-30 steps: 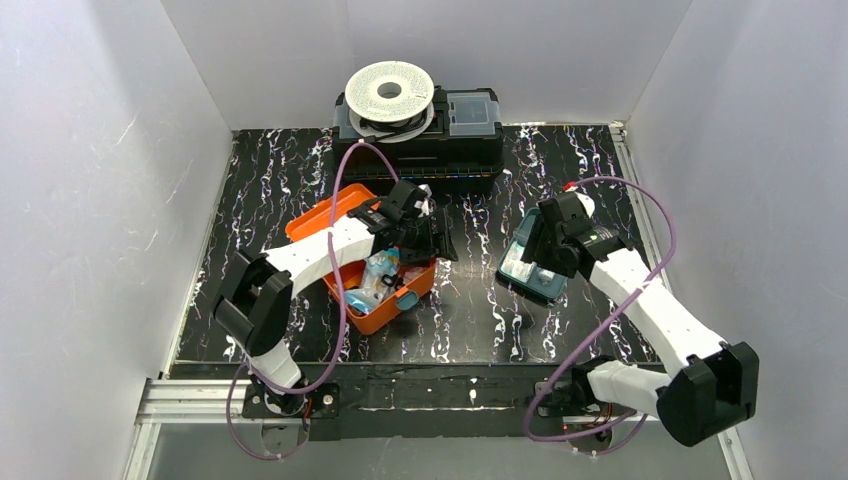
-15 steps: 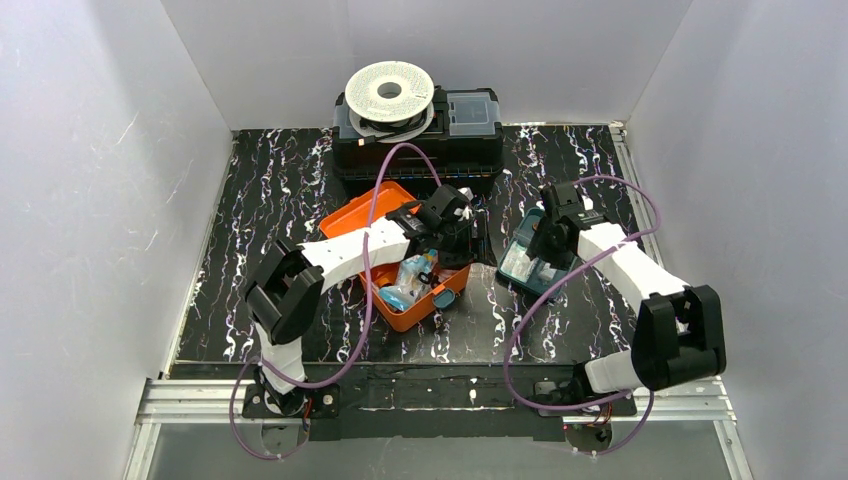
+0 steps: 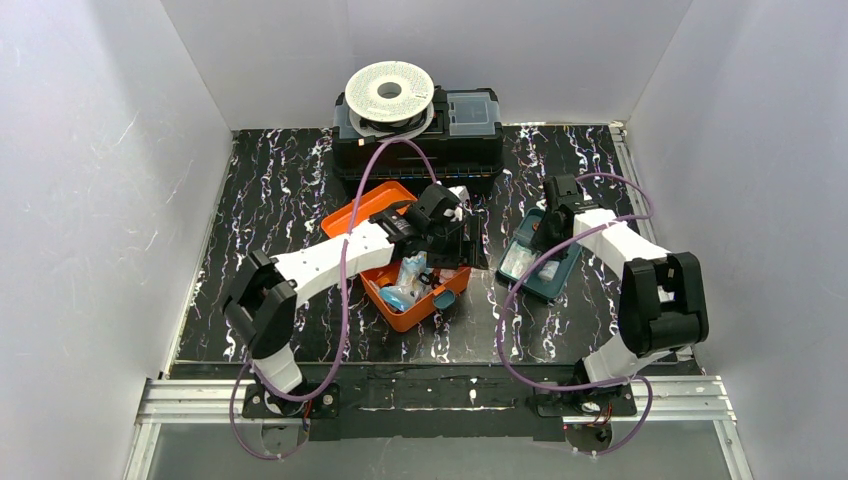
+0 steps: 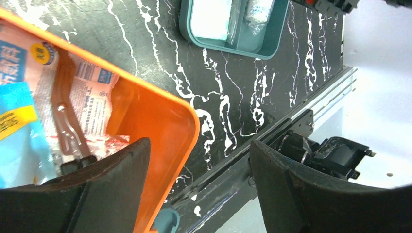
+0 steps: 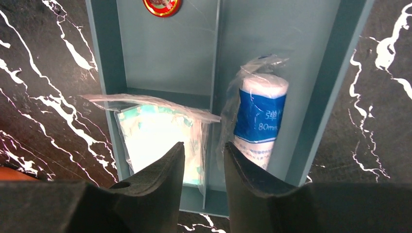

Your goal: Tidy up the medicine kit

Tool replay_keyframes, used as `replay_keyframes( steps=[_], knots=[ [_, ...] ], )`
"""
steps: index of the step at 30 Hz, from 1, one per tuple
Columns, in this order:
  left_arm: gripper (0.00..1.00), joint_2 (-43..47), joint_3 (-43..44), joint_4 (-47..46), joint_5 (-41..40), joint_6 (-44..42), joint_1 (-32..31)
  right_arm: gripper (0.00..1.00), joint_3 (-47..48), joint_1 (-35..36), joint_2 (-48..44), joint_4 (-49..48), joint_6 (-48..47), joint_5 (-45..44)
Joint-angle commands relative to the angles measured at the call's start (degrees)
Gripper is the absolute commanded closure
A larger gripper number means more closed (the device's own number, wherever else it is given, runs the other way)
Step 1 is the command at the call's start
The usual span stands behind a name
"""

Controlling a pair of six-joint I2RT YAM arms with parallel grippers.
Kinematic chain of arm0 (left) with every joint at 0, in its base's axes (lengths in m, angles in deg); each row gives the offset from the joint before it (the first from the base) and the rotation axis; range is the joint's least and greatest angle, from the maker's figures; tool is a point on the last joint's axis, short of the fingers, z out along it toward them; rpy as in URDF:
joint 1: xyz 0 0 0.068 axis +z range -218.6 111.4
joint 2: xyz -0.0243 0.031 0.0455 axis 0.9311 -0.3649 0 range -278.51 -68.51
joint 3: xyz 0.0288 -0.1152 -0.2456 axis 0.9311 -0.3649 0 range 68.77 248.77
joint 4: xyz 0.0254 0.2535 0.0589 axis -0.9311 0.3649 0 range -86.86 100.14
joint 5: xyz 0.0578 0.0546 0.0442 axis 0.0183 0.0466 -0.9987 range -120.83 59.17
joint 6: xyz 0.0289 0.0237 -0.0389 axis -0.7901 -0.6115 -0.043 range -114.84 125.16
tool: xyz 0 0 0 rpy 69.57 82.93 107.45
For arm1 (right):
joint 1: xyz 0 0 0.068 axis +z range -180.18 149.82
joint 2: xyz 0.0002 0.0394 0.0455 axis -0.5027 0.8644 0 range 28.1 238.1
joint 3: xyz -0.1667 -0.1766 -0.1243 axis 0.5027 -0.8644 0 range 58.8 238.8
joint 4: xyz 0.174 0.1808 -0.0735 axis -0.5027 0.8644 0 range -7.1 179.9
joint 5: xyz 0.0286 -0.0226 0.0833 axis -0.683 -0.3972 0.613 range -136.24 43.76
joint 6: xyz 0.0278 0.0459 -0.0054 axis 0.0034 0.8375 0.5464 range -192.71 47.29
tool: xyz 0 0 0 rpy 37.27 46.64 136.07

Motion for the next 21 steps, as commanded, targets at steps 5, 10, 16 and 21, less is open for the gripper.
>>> replay_keyframes(
  steps=[5, 10, 16, 21],
  knots=[
    [0.25, 8.66, 3.11, 9.23, -7.36, -7.38, -0.19, 0.62, 3.7, -0.93, 3.91, -2.4, 0.28, 0.38],
    [0.24, 14.4, 0.18, 10.59, -8.93, -7.93, -0.24, 0.66, 3.66, -1.13, 5.39, -2.58, 0.67, 0.26],
    [0.23, 21.88, -5.48, 12.73, -11.0, -8.23, -0.19, 0.71, 3.58, -1.13, 7.08, -2.47, 0.83, -0.61],
    [0.22, 28.36, -10.36, 14.61, -14.14, -8.01, -0.16, 0.79, 3.01, -1.13, 8.24, -2.62, 1.15, -0.8]
  ],
)
